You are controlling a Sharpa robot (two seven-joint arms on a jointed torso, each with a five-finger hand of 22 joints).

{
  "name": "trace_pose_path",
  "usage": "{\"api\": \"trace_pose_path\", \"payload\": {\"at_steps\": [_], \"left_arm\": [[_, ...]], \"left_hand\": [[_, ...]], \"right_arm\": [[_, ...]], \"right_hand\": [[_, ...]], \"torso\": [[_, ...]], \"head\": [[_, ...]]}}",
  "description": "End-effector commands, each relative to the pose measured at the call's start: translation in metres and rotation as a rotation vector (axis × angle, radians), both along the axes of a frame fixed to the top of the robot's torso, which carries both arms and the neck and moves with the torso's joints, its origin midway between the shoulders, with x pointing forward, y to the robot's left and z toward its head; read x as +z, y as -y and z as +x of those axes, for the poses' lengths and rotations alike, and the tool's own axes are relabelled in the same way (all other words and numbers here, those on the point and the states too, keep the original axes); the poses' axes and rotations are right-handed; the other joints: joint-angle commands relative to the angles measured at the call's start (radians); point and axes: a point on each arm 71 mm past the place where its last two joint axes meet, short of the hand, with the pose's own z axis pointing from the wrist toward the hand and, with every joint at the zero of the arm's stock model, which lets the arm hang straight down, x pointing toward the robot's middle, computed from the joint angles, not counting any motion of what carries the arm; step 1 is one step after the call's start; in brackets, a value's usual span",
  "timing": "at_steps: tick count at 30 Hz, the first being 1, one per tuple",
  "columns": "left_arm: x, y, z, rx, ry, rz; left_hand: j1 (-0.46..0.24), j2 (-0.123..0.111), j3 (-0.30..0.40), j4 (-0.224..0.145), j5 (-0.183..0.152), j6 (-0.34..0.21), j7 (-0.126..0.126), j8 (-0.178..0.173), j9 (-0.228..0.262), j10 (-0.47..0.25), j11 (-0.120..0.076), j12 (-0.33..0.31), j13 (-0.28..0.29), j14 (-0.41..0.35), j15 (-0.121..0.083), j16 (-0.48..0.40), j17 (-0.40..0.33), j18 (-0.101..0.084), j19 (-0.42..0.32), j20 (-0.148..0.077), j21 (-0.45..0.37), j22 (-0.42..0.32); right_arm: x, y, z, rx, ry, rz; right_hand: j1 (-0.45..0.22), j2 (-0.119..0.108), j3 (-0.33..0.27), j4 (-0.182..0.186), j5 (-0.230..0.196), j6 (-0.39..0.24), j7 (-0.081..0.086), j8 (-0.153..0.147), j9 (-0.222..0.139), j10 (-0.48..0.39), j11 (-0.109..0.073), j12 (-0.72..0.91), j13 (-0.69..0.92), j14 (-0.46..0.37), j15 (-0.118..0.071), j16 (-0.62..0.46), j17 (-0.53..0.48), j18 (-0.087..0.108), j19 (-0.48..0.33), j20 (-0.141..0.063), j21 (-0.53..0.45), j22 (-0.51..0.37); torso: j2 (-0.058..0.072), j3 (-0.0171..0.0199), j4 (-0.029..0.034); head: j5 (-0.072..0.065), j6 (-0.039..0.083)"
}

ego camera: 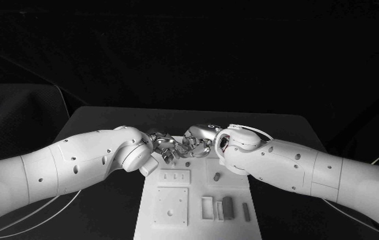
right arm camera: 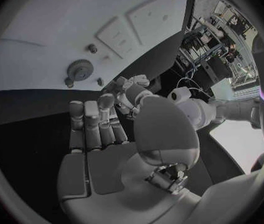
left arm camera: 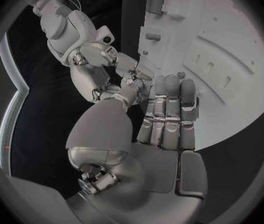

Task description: Assemble the parts on the task board

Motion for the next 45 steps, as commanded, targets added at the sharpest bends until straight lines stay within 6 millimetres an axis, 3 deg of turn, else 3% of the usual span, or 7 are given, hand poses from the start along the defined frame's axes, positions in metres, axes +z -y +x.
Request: {"api": "trace_pose_path", "payload": {"at_steps": [1, 8, 19, 28, 33, 38, 45], "left_arm": [[0.0, 0.002, 0.0, -0.017, 0.005, 0.013], [0.001, 0.002, 0.001, -0.009, 0.015, 0.014], [0.002, 0.0, 0.002, 0.005, 0.034, 0.008], [0.002, 0.0, 0.003, 0.005, 0.035, 0.005], [0.002, -0.001, 0.003, 0.009, 0.036, 0.003], [0.002, -0.001, 0.003, 0.011, 0.033, 0.003], [0.002, -0.003, 0.003, 0.01, 0.026, 0.006]], "left_hand": [[0.004, 0.005, 0.007, 0.0, -0.002, 0.001, 0.001, 0.0, -0.001, -0.004, 0.003, -0.003, -0.001, -0.008, -0.002, -0.007, 0.001, 0.021, -0.005, 0.001, -0.002, -0.001], [0.012, 0.011, 0.015, -0.001, -0.002, 0.005, 0.0, 0.002, -0.001, -0.004, 0.003, -0.003, -0.001, -0.008, -0.002, -0.007, 0.002, 0.021, -0.006, 0.001, -0.001, -0.001], [0.068, 0.055, 0.084, -0.008, -0.001, 0.048, -0.006, 0.02, 0.002, 0.021, -0.004, 0.006, 0.003, -0.005, -0.003, -0.006, 0.013, 0.018, -0.008, 0.001, 0.001, -0.001], [0.083, 0.06, 0.103, -0.011, -0.004, 0.073, -0.011, 0.032, 0.007, 0.039, -0.01, 0.012, 0.006, -0.004, -0.003, -0.004, 0.017, 0.017, -0.009, 0.002, 0.002, 0.0], [0.089, 0.059, 0.11, -0.011, -0.005, 0.086, -0.012, 0.038, 0.01, 0.052, -0.014, 0.016, 0.007, 0.001, -0.004, -0.001, 0.021, 0.017, -0.007, 0.002, 0.005, 0.001], [0.089, 0.059, 0.11, -0.011, -0.005, 0.087, -0.013, 0.038, 0.01, 0.053, -0.015, 0.016, 0.007, 0.002, -0.004, 0.0, 0.022, 0.017, -0.007, 0.002, 0.006, 0.002], [0.088, 0.057, 0.11, -0.011, -0.006, 0.088, -0.013, 0.039, 0.01, 0.055, -0.015, 0.017, 0.007, 0.003, -0.004, 0.0, 0.022, 0.017, -0.006, 0.002, 0.006, 0.002]], "right_arm": [[0.001, -0.003, -0.002, 0.015, 0.007, 0.003], [0.001, -0.002, -0.002, 0.014, 0.007, 0.003], [0.002, -0.001, -0.003, 0.015, 0.009, 0.005], [0.001, -0.001, -0.002, 0.014, 0.004, 0.001], [0.0, 0.0, -0.001, 0.006, -0.006, 0.0], [0.0, 0.002, 0.0, -0.005, -0.007, 0.0], [-0.001, 0.01, 0.004, -0.026, -0.005, 0.001]], "right_hand": [[0.004, 0.005, 0.001, 0.003, 0.005, 0.016, 0.009, 0.003, 0.002, 0.006, -0.003, 0.005, -0.001, 0.001, -0.004, 0.004, -0.002, 0.0, 0.007, -0.003, 0.033, 0.001], [0.004, 0.005, 0.002, 0.003, 0.005, 0.016, 0.009, 0.003, 0.002, 0.007, -0.003, 0.005, -0.001, 0.002, -0.004, 0.004, -0.002, 0.0, 0.007, -0.003, 0.033, 0.001], [0.003, 0.006, 0.002, 0.003, 0.005, 0.017, 0.009, 0.003, 0.001, 0.007, -0.003, 0.005, -0.001, 0.002, -0.005, 0.004, -0.002, 0.0, 0.007, -0.003, 0.033, 0.001], [0.002, 0.004, 0.001, 0.003, 0.005, 0.016, 0.009, 0.002, 0.001, 0.007, -0.003, 0.005, -0.001, 0.002, -0.005, 0.004, -0.002, 0.0, 0.007, -0.003, 0.034, 0.001], [-0.011, -0.018, -0.007, 0.003, 0.003, 0.0, 0.012, -0.012, -0.005, 0.004, -0.003, 0.005, -0.005, 0.001, -0.005, 0.003, -0.005, -0.001, 0.006, -0.003, 0.034, -0.001], [-0.044, -0.05, -0.022, 0.011, 0.0, -0.066, 0.018, -0.052, -0.024, -0.015, 0.002, 0.002, -0.011, -0.005, -0.005, 0.0, -0.013, -0.002, 0.003, -0.003, 0.033, -0.007], [-0.064, -0.066, -0.03, 0.013, -0.001, -0.132, 0.023, -0.076, -0.041, -0.038, 0.008, -0.001, -0.015, -0.016, -0.003, -0.003, -0.019, -0.004, -0.005, -0.003, 0.027, -0.013]], "torso": [[0.001, -0.0001, -0.0002], [0.0, 0.0003, 0.0002], [0.0, 0.0005, -0.0003], [0.0, 0.0001, -0.0004], [0.0, 0.0, -0.0004], [0.001, 0.0004, -0.0012], [0.0, 0.0003, -0.0008]], "head": [[0.004, 0.004], [0.003, -0.002], [0.002, -0.004], [0.003, -0.007], [0.003, -0.008], [0.004, -0.009], [0.002, -0.009]]}}
